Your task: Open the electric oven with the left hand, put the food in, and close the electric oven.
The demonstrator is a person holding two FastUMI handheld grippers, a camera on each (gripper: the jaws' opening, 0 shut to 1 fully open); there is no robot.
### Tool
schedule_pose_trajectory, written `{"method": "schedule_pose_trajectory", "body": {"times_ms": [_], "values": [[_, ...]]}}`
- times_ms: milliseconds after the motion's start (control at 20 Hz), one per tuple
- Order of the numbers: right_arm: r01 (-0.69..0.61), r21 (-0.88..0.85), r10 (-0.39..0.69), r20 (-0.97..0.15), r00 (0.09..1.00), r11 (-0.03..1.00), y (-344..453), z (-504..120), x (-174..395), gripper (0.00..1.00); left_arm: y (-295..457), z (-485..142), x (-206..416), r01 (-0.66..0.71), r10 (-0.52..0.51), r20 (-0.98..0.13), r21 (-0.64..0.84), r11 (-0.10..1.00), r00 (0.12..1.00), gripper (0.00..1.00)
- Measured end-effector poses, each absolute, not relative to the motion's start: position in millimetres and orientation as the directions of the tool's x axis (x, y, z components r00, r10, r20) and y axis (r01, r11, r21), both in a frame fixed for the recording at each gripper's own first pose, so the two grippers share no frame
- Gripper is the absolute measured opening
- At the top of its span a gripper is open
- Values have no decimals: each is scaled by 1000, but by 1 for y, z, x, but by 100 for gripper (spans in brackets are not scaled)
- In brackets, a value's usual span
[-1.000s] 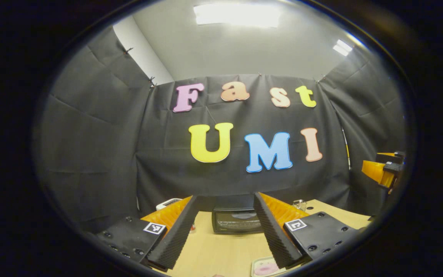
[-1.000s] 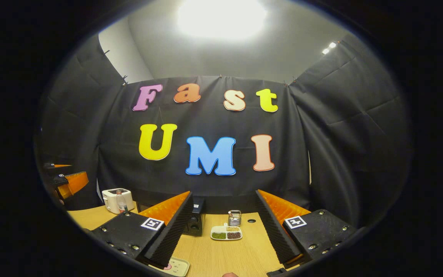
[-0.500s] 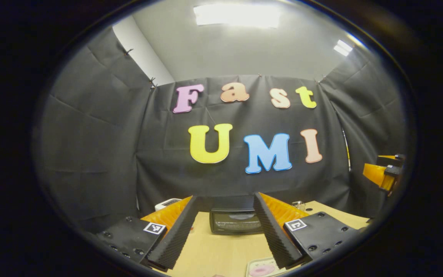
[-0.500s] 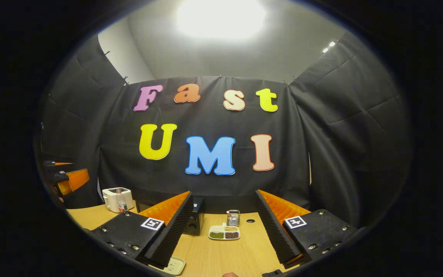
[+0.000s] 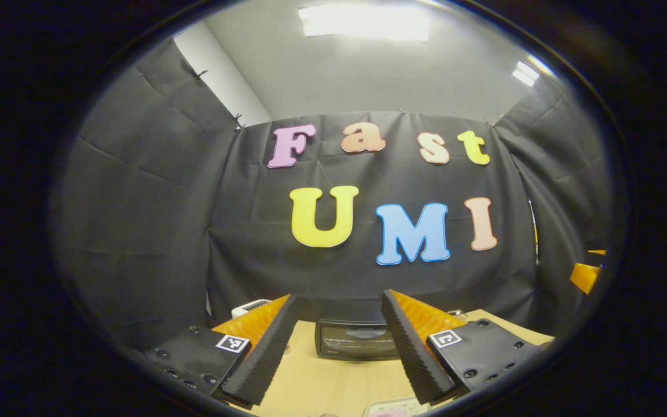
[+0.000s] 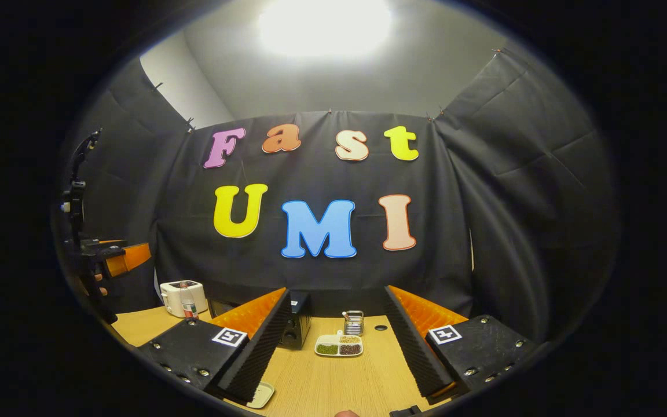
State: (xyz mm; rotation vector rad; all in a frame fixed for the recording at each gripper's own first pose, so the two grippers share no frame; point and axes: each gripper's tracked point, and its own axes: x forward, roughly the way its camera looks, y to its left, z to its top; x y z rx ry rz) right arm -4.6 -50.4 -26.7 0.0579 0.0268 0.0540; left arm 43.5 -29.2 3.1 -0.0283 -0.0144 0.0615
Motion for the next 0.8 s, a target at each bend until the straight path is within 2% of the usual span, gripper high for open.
{"method": "schedule_pose_trajectory", "body": {"times_ms": [250,300,450,500,600,650,700,750,800], "values": [[-12,61,14,-36,999,998,-51,-28,8,98,-31,-3,86,-24,24,38,5,1000,999,97],[10,58,-8,-37,999,998,-52,-27,11,98,-32,-9,97,-8,7,33,3,1000,999,100],[60,54,-58,-29,998,997,-49,-23,21,98,-41,-26,133,48,-47,14,-13,999,999,100],[75,52,-74,-31,997,996,-48,-22,24,98,-43,-34,144,63,-63,8,-13,998,998,97],[102,43,-100,-35,994,994,-45,-23,29,98,-50,-47,169,95,-95,-6,-18,995,995,97],[115,41,-113,-41,993,993,-44,-23,32,98,-52,-52,180,109,-110,-13,-22,994,994,100],[128,43,-126,-44,991,991,-41,-23,34,98,-55,-59,190,120,-121,-19,-25,992,992,97],[144,46,-142,-43,989,989,-40,-22,36,98,-57,-65,200,131,-132,-28,-27,991,991,100],[157,46,-155,-42,987,987,-39,-22,38,98,-59,-71,210,142,-143,-36,-30,989,989,97]]}}
